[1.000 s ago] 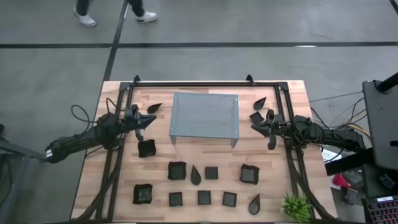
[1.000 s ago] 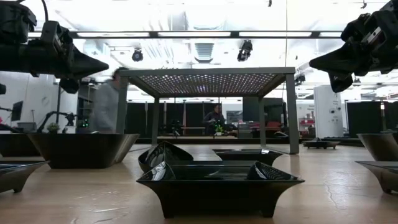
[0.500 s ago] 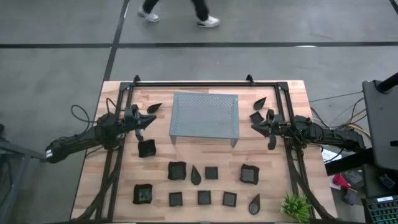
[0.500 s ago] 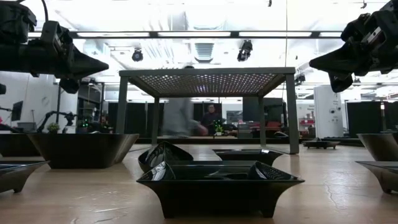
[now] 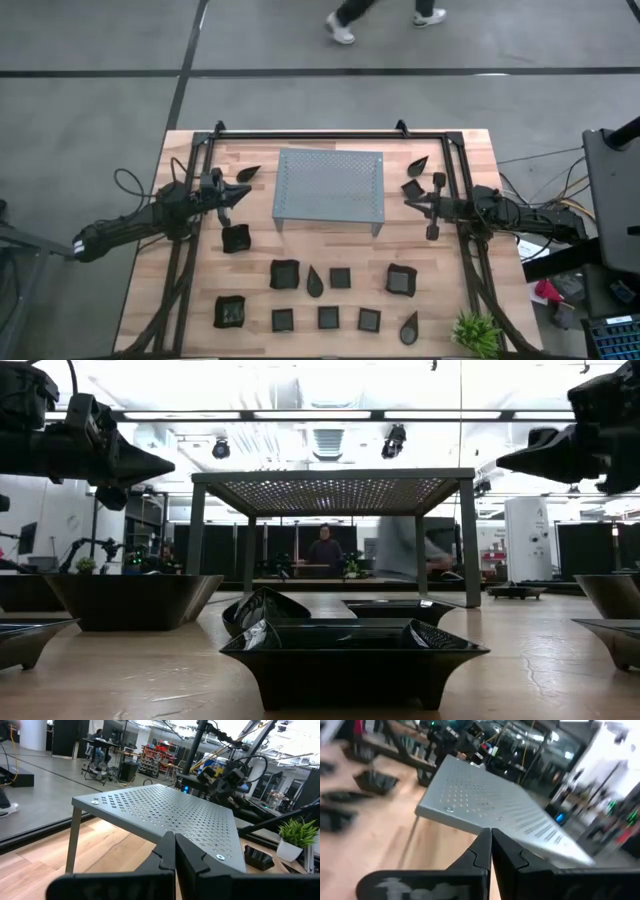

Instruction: Pick & Place Mini shaped plates

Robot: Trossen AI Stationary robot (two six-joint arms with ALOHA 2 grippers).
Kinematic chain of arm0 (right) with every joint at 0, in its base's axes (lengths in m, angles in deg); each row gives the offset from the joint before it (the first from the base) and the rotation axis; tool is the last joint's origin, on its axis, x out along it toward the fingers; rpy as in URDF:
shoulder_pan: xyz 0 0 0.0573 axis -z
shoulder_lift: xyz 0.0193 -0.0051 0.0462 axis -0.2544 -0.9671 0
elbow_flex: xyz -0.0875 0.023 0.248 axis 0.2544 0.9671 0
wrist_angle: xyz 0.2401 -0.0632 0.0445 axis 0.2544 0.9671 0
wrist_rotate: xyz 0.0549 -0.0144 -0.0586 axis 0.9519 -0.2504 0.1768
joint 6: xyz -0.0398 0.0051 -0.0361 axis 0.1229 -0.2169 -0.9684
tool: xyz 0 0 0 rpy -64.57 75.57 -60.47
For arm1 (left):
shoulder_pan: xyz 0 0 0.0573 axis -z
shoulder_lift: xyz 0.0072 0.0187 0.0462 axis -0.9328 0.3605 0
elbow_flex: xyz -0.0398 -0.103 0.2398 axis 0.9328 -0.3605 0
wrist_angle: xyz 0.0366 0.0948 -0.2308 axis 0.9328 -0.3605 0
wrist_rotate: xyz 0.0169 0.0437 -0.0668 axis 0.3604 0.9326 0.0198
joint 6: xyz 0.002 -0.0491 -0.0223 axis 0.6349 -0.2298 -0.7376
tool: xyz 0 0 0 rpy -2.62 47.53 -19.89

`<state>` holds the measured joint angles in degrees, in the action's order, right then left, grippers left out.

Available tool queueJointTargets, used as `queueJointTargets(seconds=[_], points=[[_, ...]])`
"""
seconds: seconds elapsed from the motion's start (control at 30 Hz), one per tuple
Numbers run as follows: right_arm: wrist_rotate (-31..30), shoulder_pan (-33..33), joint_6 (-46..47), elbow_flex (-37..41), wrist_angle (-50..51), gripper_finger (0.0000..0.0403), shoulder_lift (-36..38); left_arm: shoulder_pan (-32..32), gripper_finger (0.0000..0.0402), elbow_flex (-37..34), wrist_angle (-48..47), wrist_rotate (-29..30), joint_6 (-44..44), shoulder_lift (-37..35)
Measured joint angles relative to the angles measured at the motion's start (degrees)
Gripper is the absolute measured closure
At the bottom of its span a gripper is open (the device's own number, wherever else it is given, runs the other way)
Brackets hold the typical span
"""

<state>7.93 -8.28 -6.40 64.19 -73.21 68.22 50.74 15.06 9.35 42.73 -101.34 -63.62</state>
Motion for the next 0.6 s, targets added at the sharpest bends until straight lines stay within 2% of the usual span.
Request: queueJointTargets(seconds=[0.13,0.23,0.3,0.37,0.53,0.6], points=[[-0.4,0.0,-5.2,0.2,-1.3,0.0394,-0.6,0.0,0.0401,0.0,0.0,0.0,0.0,0.0],[-0.3,-0.1,0.6,0.2,-1.6,0.0394,-0.7,0.0,0.0401,0.0,0.0,0.0,0.0,0.0],[-0.4,-0.1,7.6,0.2,-1.9,0.0394,-0.6,0.0,0.0401,0.0,0.0,0.0,0.0,0.0],[1.1,-0.2,23.0,0.2,-1.9,0.0394,-0.8,0.0,0.0401,0.0,0.0,0.0,0.0,0.1],[0.8,-0.2,71.8,0.0,-2.7,0.0394,-0.7,0.0,0.0401,0.0,0.0,0.0,0.0,0.1],[-1.1,-0.2,82.4,0.0,-3.0,0.0394,-0.7,0.0,0.0401,0.0,0.1,0.0,0.0,0.1]])
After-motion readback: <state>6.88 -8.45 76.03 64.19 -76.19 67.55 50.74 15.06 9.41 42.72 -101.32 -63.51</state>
